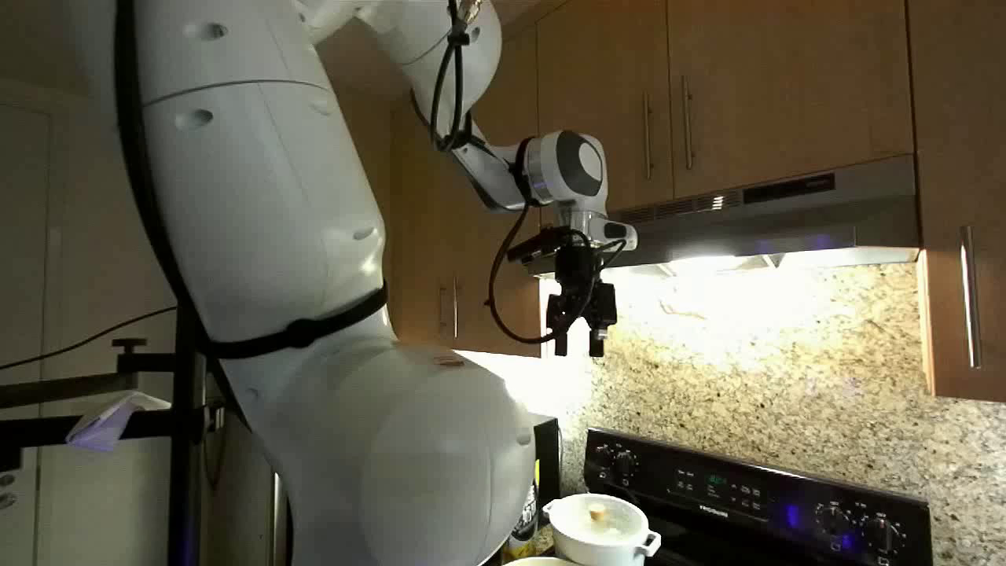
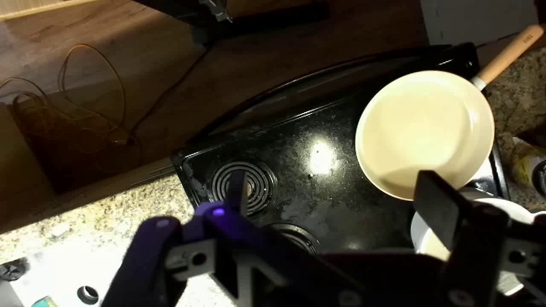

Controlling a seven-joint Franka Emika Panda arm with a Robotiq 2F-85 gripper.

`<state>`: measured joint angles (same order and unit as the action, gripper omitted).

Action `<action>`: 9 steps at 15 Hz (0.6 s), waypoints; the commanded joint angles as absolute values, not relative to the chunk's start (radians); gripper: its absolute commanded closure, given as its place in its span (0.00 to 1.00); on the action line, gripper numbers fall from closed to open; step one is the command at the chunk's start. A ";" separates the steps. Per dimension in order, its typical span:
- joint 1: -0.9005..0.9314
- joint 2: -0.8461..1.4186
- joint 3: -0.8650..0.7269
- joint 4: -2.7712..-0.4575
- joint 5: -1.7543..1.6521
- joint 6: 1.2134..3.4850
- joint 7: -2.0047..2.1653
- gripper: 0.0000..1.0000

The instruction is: Turn off the light above the stove

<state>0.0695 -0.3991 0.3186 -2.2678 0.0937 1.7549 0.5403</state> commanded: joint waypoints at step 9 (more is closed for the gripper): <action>0.048 -0.408 0.252 -2.167 0.012 1.693 0.501 0.00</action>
